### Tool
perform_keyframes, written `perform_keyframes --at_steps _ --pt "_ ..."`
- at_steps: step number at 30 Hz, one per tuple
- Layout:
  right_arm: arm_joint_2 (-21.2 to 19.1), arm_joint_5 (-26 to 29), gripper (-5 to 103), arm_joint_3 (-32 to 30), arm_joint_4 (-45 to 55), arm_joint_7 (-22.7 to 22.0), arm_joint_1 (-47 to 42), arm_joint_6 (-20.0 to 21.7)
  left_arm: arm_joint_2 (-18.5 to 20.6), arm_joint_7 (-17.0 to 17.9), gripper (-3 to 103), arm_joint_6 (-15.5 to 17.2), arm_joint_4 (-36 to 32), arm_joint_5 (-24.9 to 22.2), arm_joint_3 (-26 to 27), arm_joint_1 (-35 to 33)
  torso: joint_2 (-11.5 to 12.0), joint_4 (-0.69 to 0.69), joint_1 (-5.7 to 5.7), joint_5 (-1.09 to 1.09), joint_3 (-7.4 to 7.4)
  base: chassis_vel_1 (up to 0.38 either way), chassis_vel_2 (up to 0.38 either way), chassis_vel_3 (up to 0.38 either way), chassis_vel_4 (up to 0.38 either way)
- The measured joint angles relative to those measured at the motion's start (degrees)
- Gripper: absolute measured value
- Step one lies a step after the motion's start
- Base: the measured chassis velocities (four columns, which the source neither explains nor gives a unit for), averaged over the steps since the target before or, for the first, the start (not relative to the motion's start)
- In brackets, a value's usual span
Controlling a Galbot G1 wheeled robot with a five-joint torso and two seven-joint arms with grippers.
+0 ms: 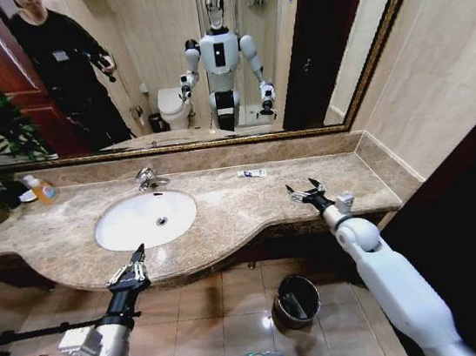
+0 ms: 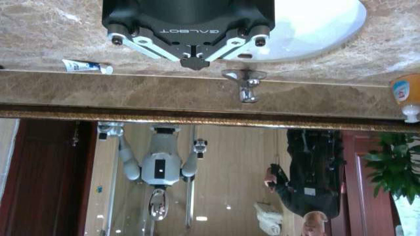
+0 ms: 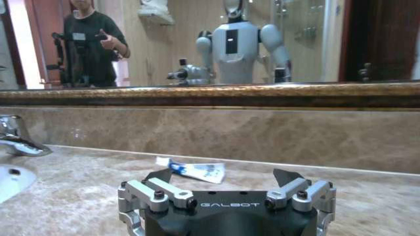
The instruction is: Pick up the trash from the sink and place it in the trash bin.
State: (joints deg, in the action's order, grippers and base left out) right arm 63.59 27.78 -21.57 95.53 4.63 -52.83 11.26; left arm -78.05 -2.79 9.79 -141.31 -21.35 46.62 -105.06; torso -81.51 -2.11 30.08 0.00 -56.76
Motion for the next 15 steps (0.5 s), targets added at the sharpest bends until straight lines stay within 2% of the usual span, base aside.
perform_keyframes --at_steps 4,15 --pt "1.41 -0.26 100 4.69 -3.32 -0.50 5.42 0.36 0.00 0.00 0 0.00 0.00 0.00 0.00 0.00 0.00 0.00 0.00 -0.01 0.00 0.000 0.000 0.000 0.000" --pt "4.76 -1.05 100 11.24 -12.42 -1.74 14.69 -0.40 0.00 -0.01 0 0.00 0.00 0.00 0.00 0.00 0.00 0.00 0.00 0.00 0.00 0.000 0.000 0.000 0.000"
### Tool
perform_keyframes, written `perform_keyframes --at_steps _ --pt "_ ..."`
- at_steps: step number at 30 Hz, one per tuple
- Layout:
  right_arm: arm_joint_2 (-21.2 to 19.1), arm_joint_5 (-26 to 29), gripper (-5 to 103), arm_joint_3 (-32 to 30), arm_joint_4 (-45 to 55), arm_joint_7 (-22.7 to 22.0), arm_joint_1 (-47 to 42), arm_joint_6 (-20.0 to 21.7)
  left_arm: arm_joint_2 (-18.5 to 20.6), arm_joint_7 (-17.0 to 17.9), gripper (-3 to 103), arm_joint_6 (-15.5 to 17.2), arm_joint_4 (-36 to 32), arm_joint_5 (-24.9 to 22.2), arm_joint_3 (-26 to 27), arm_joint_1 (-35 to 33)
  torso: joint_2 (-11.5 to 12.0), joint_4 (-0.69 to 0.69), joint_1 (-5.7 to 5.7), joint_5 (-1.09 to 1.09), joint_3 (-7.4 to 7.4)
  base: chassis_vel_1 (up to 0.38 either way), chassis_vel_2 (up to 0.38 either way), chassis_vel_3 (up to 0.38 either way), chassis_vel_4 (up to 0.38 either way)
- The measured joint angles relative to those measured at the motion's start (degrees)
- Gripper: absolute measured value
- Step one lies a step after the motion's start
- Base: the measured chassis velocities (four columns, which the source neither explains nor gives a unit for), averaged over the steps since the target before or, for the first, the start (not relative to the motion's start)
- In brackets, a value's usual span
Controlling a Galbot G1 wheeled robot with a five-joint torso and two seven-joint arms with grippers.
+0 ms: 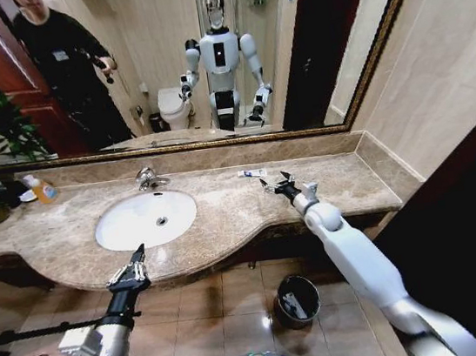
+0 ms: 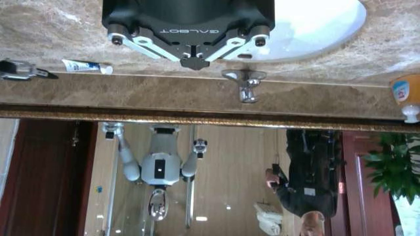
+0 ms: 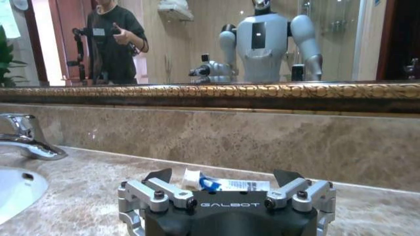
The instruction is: Pick up the trash from the sink and place it in the trash bin.
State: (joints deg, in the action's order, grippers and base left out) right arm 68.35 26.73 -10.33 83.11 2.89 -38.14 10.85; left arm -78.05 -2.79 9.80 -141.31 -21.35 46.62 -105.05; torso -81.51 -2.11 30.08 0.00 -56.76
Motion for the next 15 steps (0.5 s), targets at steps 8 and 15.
perform_keyframes --at_steps 8,15 --pt "1.25 0.37 100 5.44 -5.46 -1.06 4.55 -0.87 0.00 0.01 0 0.00 0.00 0.00 0.00 0.00 0.00 0.00 0.00 -0.01 0.00 0.000 0.000 0.000 0.000" --pt "2.79 0.36 100 8.22 -9.59 -1.35 7.68 -1.20 0.00 0.01 0 0.00 0.00 0.00 0.00 0.00 0.00 0.00 0.00 -0.01 0.00 0.000 0.000 0.000 0.000"
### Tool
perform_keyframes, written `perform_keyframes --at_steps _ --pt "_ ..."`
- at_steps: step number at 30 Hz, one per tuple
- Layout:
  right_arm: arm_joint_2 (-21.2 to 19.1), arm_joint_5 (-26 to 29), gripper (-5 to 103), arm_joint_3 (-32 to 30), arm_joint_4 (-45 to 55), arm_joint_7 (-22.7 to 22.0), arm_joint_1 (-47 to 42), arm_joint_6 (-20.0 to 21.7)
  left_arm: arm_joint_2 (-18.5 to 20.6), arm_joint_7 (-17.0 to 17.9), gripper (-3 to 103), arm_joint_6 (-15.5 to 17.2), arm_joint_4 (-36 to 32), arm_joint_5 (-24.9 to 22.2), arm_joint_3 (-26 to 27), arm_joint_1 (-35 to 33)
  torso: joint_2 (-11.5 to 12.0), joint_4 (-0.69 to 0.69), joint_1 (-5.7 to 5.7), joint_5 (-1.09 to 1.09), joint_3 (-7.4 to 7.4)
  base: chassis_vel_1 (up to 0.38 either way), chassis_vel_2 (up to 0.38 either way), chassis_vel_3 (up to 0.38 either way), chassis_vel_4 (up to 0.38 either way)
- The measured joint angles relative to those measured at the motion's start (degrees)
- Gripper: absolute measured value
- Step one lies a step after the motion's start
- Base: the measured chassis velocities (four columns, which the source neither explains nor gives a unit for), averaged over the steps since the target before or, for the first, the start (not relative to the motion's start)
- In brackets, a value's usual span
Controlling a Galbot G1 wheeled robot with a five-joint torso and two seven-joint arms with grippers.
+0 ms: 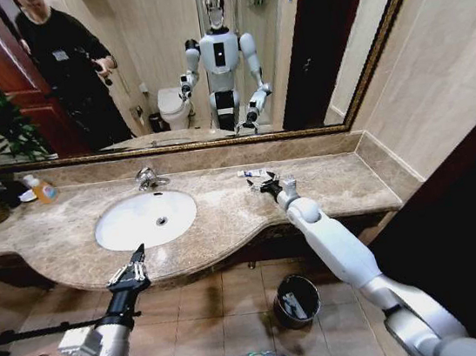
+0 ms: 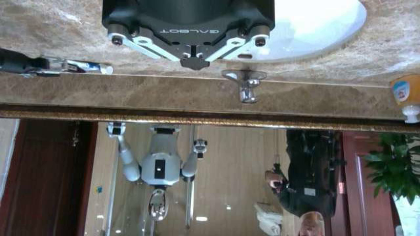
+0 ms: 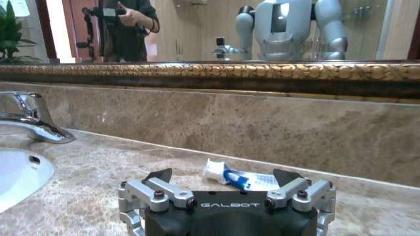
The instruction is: Pick up the trash from the sink and place it in the trash bin.
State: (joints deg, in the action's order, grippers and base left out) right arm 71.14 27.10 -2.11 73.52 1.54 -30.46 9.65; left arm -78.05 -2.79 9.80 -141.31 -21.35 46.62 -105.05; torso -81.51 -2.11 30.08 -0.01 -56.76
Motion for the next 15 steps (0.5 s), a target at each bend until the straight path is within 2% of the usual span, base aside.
perform_keyframes --at_steps 15 --pt "7.29 -0.48 100 3.71 -15.06 -0.43 10.52 -0.60 0.00 -0.01 0 0.00 0.00 0.00 0.00 0.00 0.00 0.01 0.00 0.00 0.00 0.000 0.000 0.000 0.000"
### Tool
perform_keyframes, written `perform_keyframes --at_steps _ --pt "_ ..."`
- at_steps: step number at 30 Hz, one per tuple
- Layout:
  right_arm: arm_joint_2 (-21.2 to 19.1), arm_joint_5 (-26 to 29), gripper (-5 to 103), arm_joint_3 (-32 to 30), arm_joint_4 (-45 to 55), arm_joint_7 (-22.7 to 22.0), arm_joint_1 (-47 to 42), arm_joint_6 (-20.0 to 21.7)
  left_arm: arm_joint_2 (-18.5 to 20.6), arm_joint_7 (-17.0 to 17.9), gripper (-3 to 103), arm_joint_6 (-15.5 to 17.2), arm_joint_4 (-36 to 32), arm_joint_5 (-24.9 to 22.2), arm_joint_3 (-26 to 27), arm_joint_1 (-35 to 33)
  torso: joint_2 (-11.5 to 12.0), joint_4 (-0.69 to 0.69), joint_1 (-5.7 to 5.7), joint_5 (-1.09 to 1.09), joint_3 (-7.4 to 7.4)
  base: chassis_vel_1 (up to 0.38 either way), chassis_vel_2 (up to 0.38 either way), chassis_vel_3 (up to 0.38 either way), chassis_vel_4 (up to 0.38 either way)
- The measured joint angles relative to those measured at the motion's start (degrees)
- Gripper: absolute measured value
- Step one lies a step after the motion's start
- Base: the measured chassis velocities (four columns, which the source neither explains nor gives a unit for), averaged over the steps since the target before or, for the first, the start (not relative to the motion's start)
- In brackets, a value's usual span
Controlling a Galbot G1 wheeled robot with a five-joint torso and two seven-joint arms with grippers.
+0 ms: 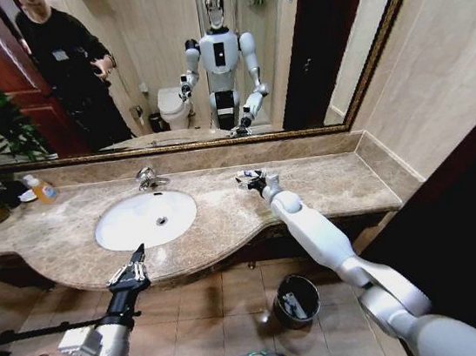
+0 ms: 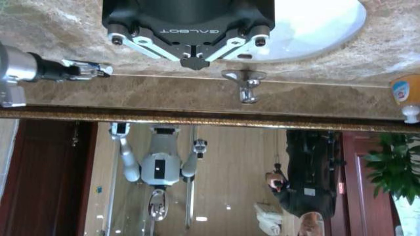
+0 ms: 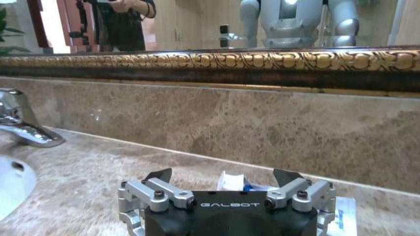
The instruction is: Pick up the trash from the sink and place it in the trash bin.
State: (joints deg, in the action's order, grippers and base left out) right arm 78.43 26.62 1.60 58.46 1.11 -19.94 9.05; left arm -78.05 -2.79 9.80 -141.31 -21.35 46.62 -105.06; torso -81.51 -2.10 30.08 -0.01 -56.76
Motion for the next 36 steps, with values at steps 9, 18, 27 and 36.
perform_keyframes --at_steps 9,18,27,36 --pt "4.84 -3.02 100 -0.68 -10.22 0.27 5.09 -0.86 0.00 0.01 0 0.00 0.00 0.00 0.00 0.00 0.00 -0.01 0.00 0.00 0.00 0.000 0.000 0.000 0.000" --pt "7.66 -4.10 100 -2.53 -15.01 0.95 7.32 -0.62 0.00 0.00 0 0.00 0.00 0.00 0.00 0.00 0.00 -0.01 0.00 0.00 0.00 0.000 0.000 0.000 0.000" --pt "7.79 -2.34 102 -3.70 -15.37 0.84 7.33 2.42 0.00 0.00 0 0.00 0.00 0.00 0.00 0.00 0.00 0.00 0.00 0.01 0.00 0.000 0.000 0.000 0.000" --pt "7.97 -2.06 74 -4.09 -15.75 0.13 7.11 3.25 0.00 0.00 0 0.00 0.00 0.00 0.00 0.00 0.00 0.00 -0.01 0.01 0.01 0.000 0.000 0.000 0.000"
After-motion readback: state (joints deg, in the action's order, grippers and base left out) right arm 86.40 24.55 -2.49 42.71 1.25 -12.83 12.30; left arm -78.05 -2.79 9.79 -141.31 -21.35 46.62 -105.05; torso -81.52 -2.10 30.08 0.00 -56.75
